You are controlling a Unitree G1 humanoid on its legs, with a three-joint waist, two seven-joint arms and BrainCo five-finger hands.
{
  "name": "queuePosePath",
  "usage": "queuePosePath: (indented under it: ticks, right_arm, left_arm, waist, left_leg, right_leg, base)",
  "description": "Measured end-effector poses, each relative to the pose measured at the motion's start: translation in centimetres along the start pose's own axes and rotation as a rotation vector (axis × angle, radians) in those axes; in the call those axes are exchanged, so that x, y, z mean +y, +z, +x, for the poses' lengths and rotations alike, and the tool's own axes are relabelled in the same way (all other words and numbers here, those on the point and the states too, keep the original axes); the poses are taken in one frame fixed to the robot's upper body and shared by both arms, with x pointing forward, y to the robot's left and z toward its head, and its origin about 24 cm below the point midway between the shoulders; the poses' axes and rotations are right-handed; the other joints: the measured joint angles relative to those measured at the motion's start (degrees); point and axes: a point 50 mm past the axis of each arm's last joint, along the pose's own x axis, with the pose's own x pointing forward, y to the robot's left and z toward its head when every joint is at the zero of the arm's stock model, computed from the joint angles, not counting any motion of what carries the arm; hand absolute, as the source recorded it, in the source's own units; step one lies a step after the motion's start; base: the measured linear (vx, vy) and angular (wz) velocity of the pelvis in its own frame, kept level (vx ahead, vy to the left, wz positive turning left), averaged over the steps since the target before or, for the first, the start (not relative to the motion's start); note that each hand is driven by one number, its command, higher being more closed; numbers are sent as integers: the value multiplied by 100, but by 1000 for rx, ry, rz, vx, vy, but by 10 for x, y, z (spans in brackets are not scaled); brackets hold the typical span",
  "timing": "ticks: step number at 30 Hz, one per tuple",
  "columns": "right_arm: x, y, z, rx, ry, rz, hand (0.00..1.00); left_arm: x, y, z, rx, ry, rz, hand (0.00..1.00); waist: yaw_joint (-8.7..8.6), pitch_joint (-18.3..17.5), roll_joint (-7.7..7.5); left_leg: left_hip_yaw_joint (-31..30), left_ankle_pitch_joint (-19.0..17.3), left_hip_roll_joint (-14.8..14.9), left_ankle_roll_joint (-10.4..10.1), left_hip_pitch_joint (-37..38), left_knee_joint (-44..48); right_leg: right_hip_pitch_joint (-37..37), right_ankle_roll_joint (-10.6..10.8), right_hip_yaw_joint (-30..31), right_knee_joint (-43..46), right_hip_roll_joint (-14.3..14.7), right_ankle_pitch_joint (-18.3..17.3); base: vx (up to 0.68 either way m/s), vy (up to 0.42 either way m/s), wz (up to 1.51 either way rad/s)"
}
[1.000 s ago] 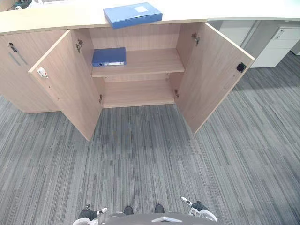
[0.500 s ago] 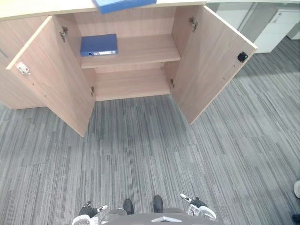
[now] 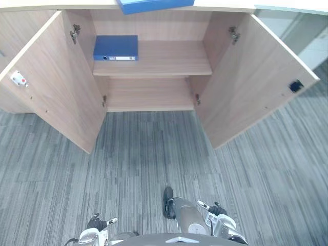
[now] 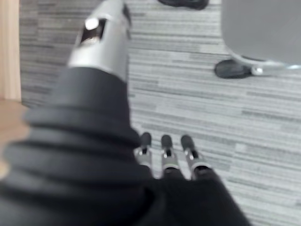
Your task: Walk over to the cabinet, pick up the folder, carry it to the office cabinet, place the folder inside the office cabinet, then close the office cabinet door
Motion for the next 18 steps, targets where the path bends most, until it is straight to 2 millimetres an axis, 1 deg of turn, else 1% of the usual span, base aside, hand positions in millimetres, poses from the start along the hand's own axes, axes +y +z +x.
queuePosePath:
  ticks: [1,2,3,4,5,6,7,9,10,11,12,13,14,15,16,17,18]
  right_arm:
    - [1,3,0,-15,3,5,0]
    - [2,5,0,-23,5,6,0]
    - [5,8,0,-38,16,2,0]
    - [7,7,-1,-38,20,3,0]
    - [7,6,-1,-38,21,-1,0]
    - [8,4,-3,-42,31,-18,0]
    - [10,3,-4,-44,37,-21,0]
    - [11,4,-4,-48,41,-16,0]
    - [11,3,-4,-45,39,-12,0]
    - [12,2,-4,-44,39,-10,0]
    - [13,1,-5,-42,39,-4,0]
    - [13,-1,-6,-38,38,5,0]
    - [13,-2,-6,-36,39,7,0]
    - [13,-4,-6,-31,38,8,0]
    - [13,-8,-7,-15,37,14,0]
    - [15,-12,-8,-3,40,17,0]
    - [16,-17,-10,9,42,19,0]
  left_arm:
    - [-7,4,0,-19,-12,-36,0]
    - [-10,6,0,-28,-16,-55,0]
    - [-16,9,0,-37,-20,-101,0]
    - [-18,10,-1,-46,-22,-125,0]
    - [-20,16,-1,-71,-20,-165,0]
    - [-21,22,-1,-91,-24,-178,0]
    - [-20,27,-1,-113,-23,-180,0]
    - [-21,30,-1,-127,-24,-182,0]
    - [-23,33,-1,-134,-28,-188,0]
    - [-24,34,-1,-136,-30,-191,0]
    - [-24,36,-1,-143,-31,-198,0]
    - [-25,38,-1,-148,-33,-197,0]
    - [-25,38,-1,-148,-32,-197,0]
    - [-24,36,-1,-143,-30,-196,0]
    - [-24,34,-1,-134,-29,-201,0]
    - [-21,34,-1,-136,-22,-198,0]
    - [-16,33,0,-132,-11,-188,0]
  waist:
    - [13,44,67]
    - [12,71,86]
    - [-10,108,118]
    - [-3,148,137]
    - [76,216,144]
    - [171,244,96]
    - [249,241,28]
    - [309,214,2]
    - [330,214,28]
    - [340,214,27]
    - [382,215,2]
    - [427,209,-22]
    - [432,183,-21]
    - [452,130,-23]
    - [502,62,-94]
    - [508,-30,-177]
    - [502,-137,-334]
  left_leg:
    - [54,50,53,-89,-223,481]
    - [95,61,83,-109,-385,880]
    - [181,62,293,-134,-984,2296]
    - [234,61,431,-180,-1283,3102]
    - [401,32,769,-140,-1643,4352]
    - [562,-39,1033,-116,-1950,5041]
    - [678,-94,1172,-75,-2259,5229]
    - [786,-138,1219,-34,-2692,5057]
    - [861,-139,1219,-33,-2971,4711]
    - [905,-139,1211,-35,-3032,4560]
    - [955,-130,1107,-39,-3191,3918]
    - [920,-47,967,-51,-3233,3252]
    - [906,57,913,-48,-3237,2911]
    - [862,419,813,85,-3220,2332]
    - [810,867,678,246,-3140,2331]
    - [933,790,601,275,-3088,2332]
    - [1147,648,513,317,-2955,2257]
  right_leg:
    - [81,-61,-64,-18,0,-144]
    - [184,-81,-75,-60,4,-191]
    - [473,-115,-95,-276,22,-264]
    - [684,-129,-93,-403,78,-286]
    - [1135,-197,-90,-578,187,-354]
    - [1497,-261,-71,-667,243,-450]
    - [1730,-283,-24,-746,259,-521]
    - [1967,-237,66,-955,265,-611]
    - [2143,-218,100,-1097,263,-621]
    - [2188,-212,114,-1126,255,-622]
    - [2400,-133,177,-1252,205,-664]
    - [2553,-26,254,-1335,139,-727]
    - [2613,29,282,-1378,120,-759]
    - [2693,206,367,-1437,86,-865]
    - [2756,371,548,-1422,-29,-975]
    - [2749,426,596,-1390,-151,-1008]
    - [2640,457,677,-1105,-315,-1020]
  base:
    - [474,-224,24]
    - [467,-235,28]
    - [376,-176,20]
    - [455,-195,11]
    - [405,-168,-11]
    - [446,-169,-25]
    - [338,-117,-26]
    - [315,-46,-27]
    - [306,7,-22]
    - [367,71,-24]
    - [376,115,-27]
    - [376,137,-31]
    - [246,127,-37]
    - [338,236,-52]
    - [357,259,-56]
    - [492,313,-57]
    - [426,244,-58]
